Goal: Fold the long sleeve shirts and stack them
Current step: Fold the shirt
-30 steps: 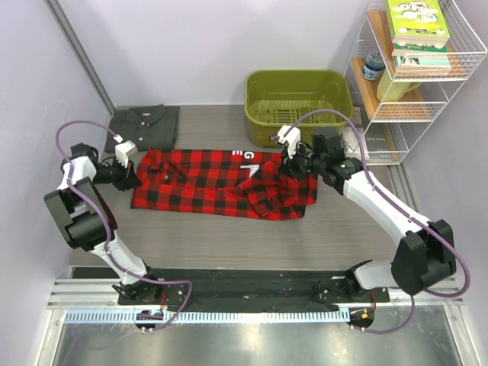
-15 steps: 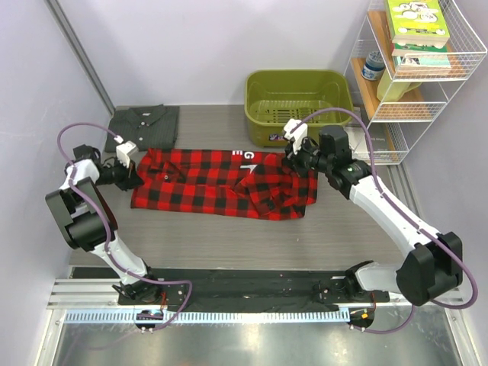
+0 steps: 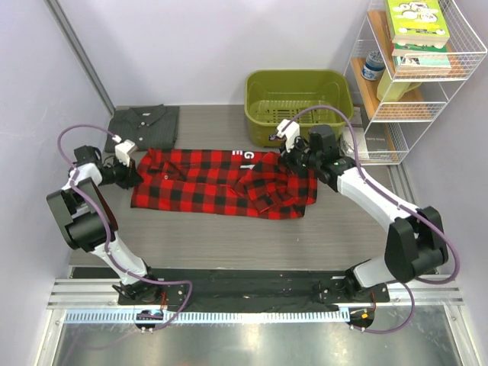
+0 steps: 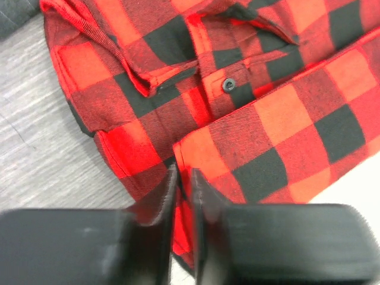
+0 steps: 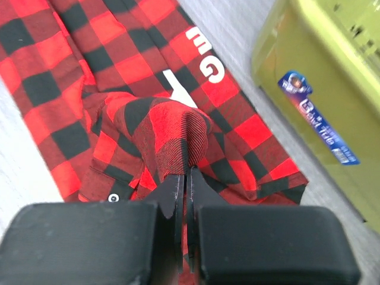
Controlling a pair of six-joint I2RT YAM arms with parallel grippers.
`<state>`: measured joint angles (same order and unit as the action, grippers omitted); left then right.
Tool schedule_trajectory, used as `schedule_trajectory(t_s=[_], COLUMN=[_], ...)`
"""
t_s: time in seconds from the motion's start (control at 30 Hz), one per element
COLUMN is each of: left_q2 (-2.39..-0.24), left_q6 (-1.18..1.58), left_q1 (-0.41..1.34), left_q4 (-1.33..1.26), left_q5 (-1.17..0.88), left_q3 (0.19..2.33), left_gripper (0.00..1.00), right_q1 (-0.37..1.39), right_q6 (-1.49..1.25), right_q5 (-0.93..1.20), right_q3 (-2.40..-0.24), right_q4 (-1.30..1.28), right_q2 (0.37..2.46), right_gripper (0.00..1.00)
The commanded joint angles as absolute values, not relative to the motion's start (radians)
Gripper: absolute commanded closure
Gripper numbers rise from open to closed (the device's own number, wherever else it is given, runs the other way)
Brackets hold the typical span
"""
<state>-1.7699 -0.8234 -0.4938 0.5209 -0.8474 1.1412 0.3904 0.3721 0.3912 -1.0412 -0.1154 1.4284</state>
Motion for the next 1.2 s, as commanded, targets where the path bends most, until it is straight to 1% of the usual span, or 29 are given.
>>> schedule_trajectory(t_s=[0.0, 0.03, 0.07, 0.17, 0.3, 0.4, 0.43, 0.47, 0.53, 0.57, 0.6, 0.63, 0.67, 0.7, 0.77, 0.8, 0.87, 0.9, 0.93, 0.97, 1.0, 1.03, 1.07, 1.17], left_q2=[-1.786, -1.786, -1.772, -1.721, -1.616, -1.562, -1.531, -1.517, -1.474, -1.460, -1.445, -1.421, -1.413, -1.408, -1.417, -1.427, -1.472, -1.498, -1.549, -1.581, -1.612, -1.641, -1.704, -1.794], left_q6=[-0.804, -0.787, -0.778, -0.762, -0.773, -0.850, -0.856, -0.857, -0.832, -0.819, -0.793, -0.784, -0.769, -0.734, -0.684, -0.661, -0.562, -0.528, -0.482, -0.459, -0.447, -0.436, -0.430, -0.404], left_q1=[-0.479, -0.479, -0.480, -0.477, -0.437, -0.353, -0.298, -0.270, -0.182, -0.149, -0.071, -0.028, 0.030, 0.128, 0.234, 0.330, 0.421, 0.499, 0.533, 0.592, 0.615, 0.636, 0.668, 0.696], left_q4=[0.426, 0.426, 0.426, 0.425, 0.468, 0.557, 0.577, 0.586, 0.591, 0.592, 0.594, 0.594, 0.592, 0.588, 0.553, 0.528, 0.435, 0.410, 0.384, 0.339, 0.321, 0.313, 0.307, 0.258], left_q5=[-0.795, -0.781, -0.776, -0.801, -0.819, -0.822, -0.818, -0.810, -0.804, -0.807, -0.801, -0.790, -0.778, -0.752, -0.715, -0.689, -0.645, -0.628, -0.591, -0.572, -0.562, -0.528, -0.513, -0.492], left_q3=[1.134, 1.134, 1.138, 1.140, 1.152, 1.132, 1.123, 1.114, 1.085, 1.075, 1.068, 1.049, 1.043, 1.037, 1.035, 1.034, 1.048, 1.060, 1.096, 1.113, 1.136, 1.159, 1.211, 1.276], left_gripper=[0.71, 0.62, 0.48, 0.39, 0.38, 0.37, 0.36, 0.36, 0.36, 0.36, 0.36, 0.36, 0.36, 0.37, 0.38, 0.38, 0.38, 0.39, 0.39, 0.40, 0.40, 0.41, 0.41, 0.43], right_q1=[0.388, 0.388, 0.390, 0.390, 0.390, 0.390, 0.391, 0.393, 0.393, 0.390, 0.385, 0.365, 0.353, 0.342, 0.305, 0.290, 0.262, 0.256, 0.252, 0.241, 0.236, 0.229, 0.218, 0.204], right_q6=[0.376, 0.376, 0.365, 0.342, 0.290, 0.252, 0.244, 0.239, 0.245, 0.256, 0.262, 0.268, 0.268, 0.270, 0.264, 0.255, 0.215, 0.203, 0.175, 0.163, 0.155, 0.150, 0.144, 0.150], right_q5=[0.373, 0.376, 0.373, 0.348, 0.301, 0.308, 0.313, 0.313, 0.290, 0.273, 0.261, 0.262, 0.267, 0.276, 0.311, 0.340, 0.403, 0.422, 0.455, 0.466, 0.477, 0.504, 0.511, 0.512], right_q3=[-1.075, -1.081, -1.089, -1.112, -1.160, -1.209, -1.222, -1.251, -1.290, -1.322, -1.333, -1.341, -1.342, -1.342, -1.322, -1.313, -1.281, -1.269, -1.243, -1.227, -1.214, -1.185, -1.169, -1.114], right_q4=[-0.034, -0.041, -0.047, -0.055, -0.041, -0.028, -0.031, -0.041, -0.122, -0.158, -0.231, -0.273, -0.308, -0.384, -0.445, -0.498, -0.532, -0.563, -0.577, -0.598, -0.609, -0.618, -0.629, -0.643], right_q2=[1.468, 1.480, 1.492, 1.548, 1.629, 1.687, 1.710, 1.718, 1.732, 1.730, 1.723, 1.700, 1.683, 1.666, 1.614, 1.599, 1.554, 1.543, 1.539, 1.536, 1.539, 1.542, 1.549, 1.566], right_gripper=[0.99, 0.99, 0.99, 0.98, 0.98, 0.79, 0.63, 0.57, 0.49, 0.48, 0.47, 0.41, 0.39, 0.36, 0.35, 0.34, 0.36, 0.38, 0.43, 0.46, 0.48, 0.53, 0.55, 0.57])
